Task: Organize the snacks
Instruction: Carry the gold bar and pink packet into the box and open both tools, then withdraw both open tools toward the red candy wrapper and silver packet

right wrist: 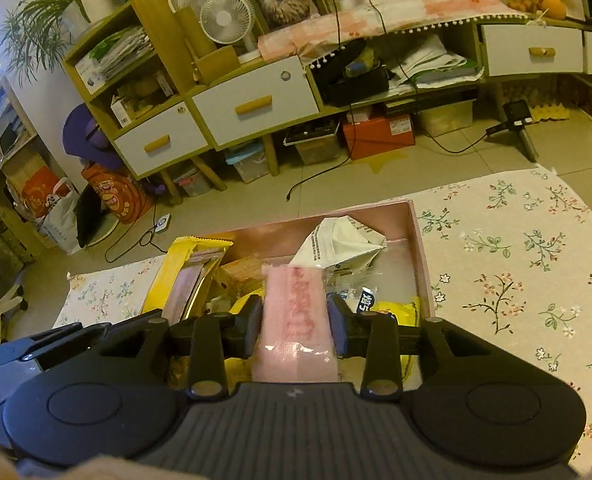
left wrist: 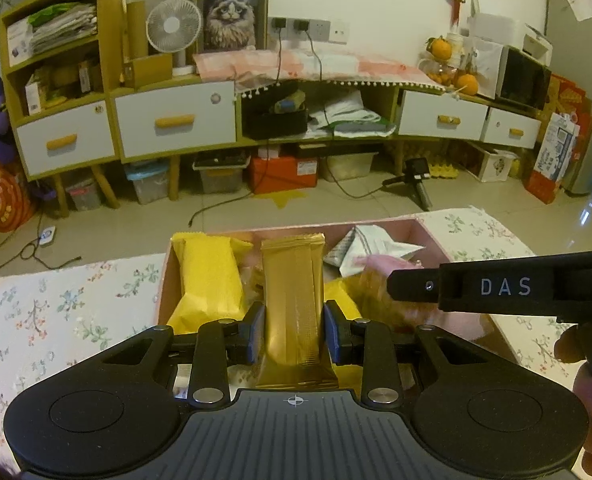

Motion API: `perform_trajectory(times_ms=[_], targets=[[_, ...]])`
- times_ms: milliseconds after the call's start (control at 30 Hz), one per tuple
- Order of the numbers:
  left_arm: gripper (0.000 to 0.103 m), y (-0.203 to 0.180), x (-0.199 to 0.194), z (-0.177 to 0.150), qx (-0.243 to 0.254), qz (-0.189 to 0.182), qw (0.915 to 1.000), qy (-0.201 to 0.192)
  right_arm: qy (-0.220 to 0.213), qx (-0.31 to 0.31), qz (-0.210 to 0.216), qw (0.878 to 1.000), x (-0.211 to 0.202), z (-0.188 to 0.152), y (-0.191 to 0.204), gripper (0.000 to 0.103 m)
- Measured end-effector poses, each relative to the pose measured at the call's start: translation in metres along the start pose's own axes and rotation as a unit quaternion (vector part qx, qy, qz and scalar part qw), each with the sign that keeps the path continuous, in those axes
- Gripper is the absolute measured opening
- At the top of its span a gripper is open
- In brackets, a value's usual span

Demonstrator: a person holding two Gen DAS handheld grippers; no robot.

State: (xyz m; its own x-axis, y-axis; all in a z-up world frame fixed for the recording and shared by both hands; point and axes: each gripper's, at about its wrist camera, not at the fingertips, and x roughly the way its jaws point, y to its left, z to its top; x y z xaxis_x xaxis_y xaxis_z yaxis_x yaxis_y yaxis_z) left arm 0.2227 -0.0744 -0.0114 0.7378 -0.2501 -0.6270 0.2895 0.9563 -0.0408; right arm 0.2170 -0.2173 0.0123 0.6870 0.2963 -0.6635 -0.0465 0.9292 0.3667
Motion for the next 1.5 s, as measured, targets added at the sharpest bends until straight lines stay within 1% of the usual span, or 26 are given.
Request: perform_trajectory(times_ms=[33, 67, 100, 167, 233, 300, 367, 467, 600, 767, 800, 833, 900, 967, 1100, 1233, 1300, 1500], targets=[[0.033, 0.000, -0.001, 0.000, 0.000, 0.001, 1.0000, -0.003, -0.001, 0.004, 0.001, 1.000, -0.001, 0.000, -0.001, 0.040], [0.035, 0.000, -0.002, -0.001, 0.001, 0.002, 1.0000, -0.003, -0.002, 0.005, 0.001, 1.000, -0.003, 0.001, -0.001, 0.043], [0.044, -0.001, -0.002, -0.001, 0.003, 0.002, 1.0000, -0.003, -0.002, 0.004, 0.000, 1.000, -0.003, 0.002, -0.002, 0.043], [0.051, -0.003, -0.004, -0.001, 0.011, 0.003, 0.9999, -0.003, -0.004, -0.002, -0.005, 1.000, -0.006, 0.002, -0.001, 0.045], [0.052, -0.005, -0.006, -0.001, 0.016, 0.000, 0.9999, -0.003, -0.006, -0.005, -0.008, 1.000, -0.008, 0.004, 0.000, 0.047], [0.056, -0.007, -0.009, 0.000, 0.017, -0.003, 0.9998, -0.002, -0.007, -0.003, -0.007, 1.000, -0.009, 0.004, -0.001, 0.049], [0.057, -0.008, -0.011, 0.000, 0.020, -0.003, 0.9998, -0.002, -0.007, -0.001, -0.007, 1.000, -0.011, 0.005, -0.002, 0.051], [0.058, -0.009, -0.016, 0.001, 0.023, -0.003, 0.9997, 0.000, -0.006, -0.002, -0.008, 1.000, -0.014, 0.004, -0.001, 0.053], [0.058, -0.010, -0.024, 0.000, 0.021, -0.005, 0.9997, 0.005, -0.006, -0.005, -0.009, 1.000, -0.021, 0.000, -0.002, 0.060], [0.059, -0.011, -0.039, -0.005, 0.027, -0.007, 0.9996, 0.010, -0.003, -0.016, -0.016, 1.000, -0.034, -0.005, -0.005, 0.066], [0.062, -0.012, -0.043, -0.007, 0.027, -0.008, 0.9995, 0.012, -0.003, -0.019, -0.018, 1.000, -0.037, -0.006, -0.005, 0.068], [0.064, -0.012, -0.046, -0.008, 0.026, -0.008, 0.9995, 0.014, -0.003, -0.022, -0.019, 1.000, -0.041, -0.007, -0.005, 0.069], [0.066, -0.011, -0.054, -0.012, 0.026, -0.011, 0.9995, 0.017, -0.003, -0.028, -0.022, 0.999, -0.047, -0.010, -0.004, 0.076], [0.068, -0.011, -0.061, -0.017, 0.026, -0.011, 0.9994, 0.019, -0.002, -0.033, -0.024, 0.999, -0.053, -0.014, -0.004, 0.078], [0.080, -0.007, -0.078, -0.031, 0.030, -0.007, 0.9993, 0.019, 0.002, -0.053, -0.030, 0.998, -0.064, -0.023, -0.004, 0.085], [0.083, 0.002, -0.087, -0.041, 0.029, 0.002, 0.9992, 0.028, 0.004, -0.072, -0.039, 0.997, -0.071, -0.032, -0.005, 0.090], [0.087, 0.007, -0.091, -0.045, 0.023, 0.006, 0.9992, 0.032, 0.007, -0.079, -0.041, 0.996, -0.072, -0.037, -0.005, 0.093], [0.092, 0.018, -0.097, -0.063, 0.010, 0.018, 0.9990, 0.040, 0.017, -0.082, -0.051, 0.995, -0.070, -0.055, -0.008, 0.096]])
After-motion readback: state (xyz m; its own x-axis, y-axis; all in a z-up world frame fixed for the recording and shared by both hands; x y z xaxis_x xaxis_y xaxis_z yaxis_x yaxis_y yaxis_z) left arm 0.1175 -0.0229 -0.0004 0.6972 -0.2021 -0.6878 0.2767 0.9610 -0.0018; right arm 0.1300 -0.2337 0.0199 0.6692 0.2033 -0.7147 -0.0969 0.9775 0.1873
